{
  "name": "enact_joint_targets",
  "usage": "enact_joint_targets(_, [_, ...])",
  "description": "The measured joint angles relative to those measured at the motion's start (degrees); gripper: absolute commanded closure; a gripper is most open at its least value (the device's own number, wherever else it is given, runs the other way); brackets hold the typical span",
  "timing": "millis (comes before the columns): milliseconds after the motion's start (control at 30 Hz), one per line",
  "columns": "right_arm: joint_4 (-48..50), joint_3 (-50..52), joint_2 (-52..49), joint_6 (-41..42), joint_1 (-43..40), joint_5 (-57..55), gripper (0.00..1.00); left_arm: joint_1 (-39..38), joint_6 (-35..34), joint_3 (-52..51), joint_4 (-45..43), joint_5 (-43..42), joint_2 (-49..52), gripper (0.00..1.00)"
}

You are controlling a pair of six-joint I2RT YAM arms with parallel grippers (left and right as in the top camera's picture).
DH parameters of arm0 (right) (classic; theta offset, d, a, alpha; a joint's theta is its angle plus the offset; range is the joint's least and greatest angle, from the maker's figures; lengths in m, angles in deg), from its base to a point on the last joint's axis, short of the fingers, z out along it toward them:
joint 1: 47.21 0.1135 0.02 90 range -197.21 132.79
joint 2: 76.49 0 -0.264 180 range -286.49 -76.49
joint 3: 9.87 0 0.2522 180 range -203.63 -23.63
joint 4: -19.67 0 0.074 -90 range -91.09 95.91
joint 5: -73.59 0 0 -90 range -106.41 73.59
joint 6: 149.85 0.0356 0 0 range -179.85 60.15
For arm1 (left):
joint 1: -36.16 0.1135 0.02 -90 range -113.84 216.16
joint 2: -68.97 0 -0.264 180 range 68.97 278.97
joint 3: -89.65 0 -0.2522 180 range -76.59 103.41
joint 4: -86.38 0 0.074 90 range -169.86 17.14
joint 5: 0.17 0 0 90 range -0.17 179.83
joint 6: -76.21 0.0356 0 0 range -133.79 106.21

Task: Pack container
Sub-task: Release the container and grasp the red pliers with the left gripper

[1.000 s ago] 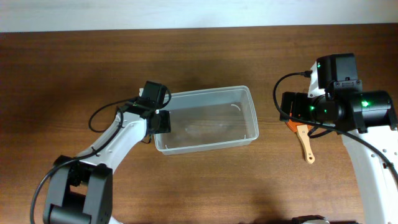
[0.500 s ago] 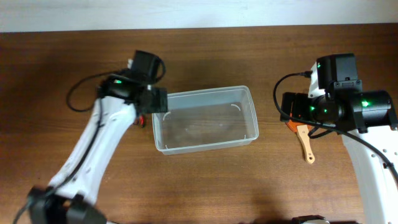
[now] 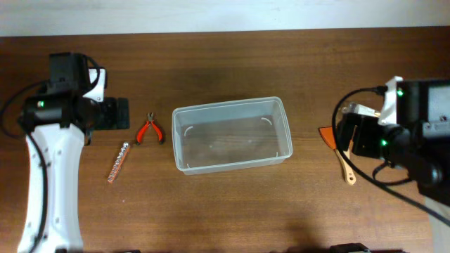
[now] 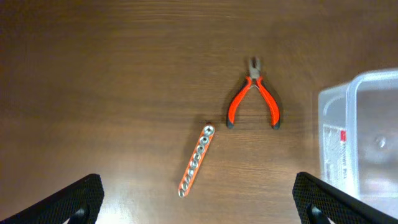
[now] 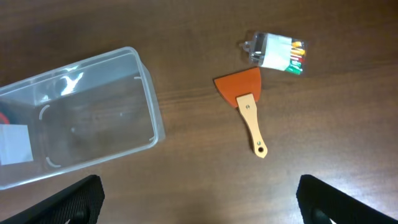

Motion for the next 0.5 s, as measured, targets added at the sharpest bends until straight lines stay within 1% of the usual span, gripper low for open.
enact_joint_targets(133, [-1.3, -0.1, -0.2, 0.3, 0.0, 0.0, 0.02, -0.1, 8.2, 0.0, -0.9, -2.8, 7.8, 0.01])
enact_joint_targets(200, [-1.2, -0.1, -0.6, 0.3, 0.0, 0.0, 0.01, -0.2, 11.1, 0.0, -1.6, -3.4, 12.1, 0.01])
enact_joint_targets(367, [-1.3, -0.1, -0.8, 0.4, 0.0, -0.6, 0.01, -0.3, 14.6, 0.0, -2.3, -4.1, 20.5, 0.01])
enact_joint_targets(500, [-1.3, -0.1, -0.8, 0.4, 0.0, -1.0, 0.01, -0.3, 15.4, 0.0, -2.4, -4.5, 24.5, 0.00])
